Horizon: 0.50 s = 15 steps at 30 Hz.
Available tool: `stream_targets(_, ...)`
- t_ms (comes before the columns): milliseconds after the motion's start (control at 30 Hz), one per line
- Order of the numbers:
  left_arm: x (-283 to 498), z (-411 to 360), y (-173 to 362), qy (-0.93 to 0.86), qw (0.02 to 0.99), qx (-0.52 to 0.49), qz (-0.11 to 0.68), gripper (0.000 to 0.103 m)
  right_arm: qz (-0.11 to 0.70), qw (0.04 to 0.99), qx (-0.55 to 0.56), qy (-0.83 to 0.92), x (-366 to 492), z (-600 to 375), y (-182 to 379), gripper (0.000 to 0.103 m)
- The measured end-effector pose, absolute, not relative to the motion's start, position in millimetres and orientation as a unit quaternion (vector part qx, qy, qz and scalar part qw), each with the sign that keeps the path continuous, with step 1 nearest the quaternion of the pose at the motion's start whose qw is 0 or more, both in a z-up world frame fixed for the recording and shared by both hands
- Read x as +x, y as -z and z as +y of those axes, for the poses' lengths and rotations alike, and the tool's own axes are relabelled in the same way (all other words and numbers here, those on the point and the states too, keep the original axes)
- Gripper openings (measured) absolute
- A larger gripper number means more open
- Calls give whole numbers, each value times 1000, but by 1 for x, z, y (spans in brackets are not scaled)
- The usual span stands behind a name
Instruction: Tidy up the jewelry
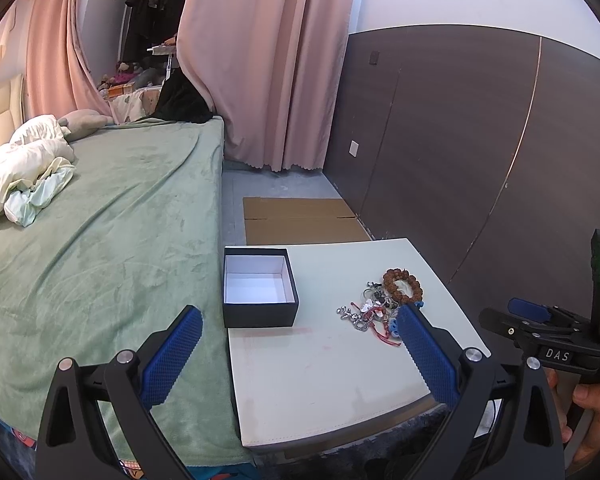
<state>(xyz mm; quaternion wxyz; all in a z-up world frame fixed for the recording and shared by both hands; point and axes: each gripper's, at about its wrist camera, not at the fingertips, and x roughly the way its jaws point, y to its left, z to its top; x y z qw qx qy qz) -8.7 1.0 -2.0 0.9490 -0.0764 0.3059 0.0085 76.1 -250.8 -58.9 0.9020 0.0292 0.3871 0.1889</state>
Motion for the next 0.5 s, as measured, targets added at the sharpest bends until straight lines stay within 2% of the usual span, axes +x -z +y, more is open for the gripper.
stream_targets(500,-10,2,1,-9,950,-77,302,95,387,902,29,-188,75,-250,59,90)
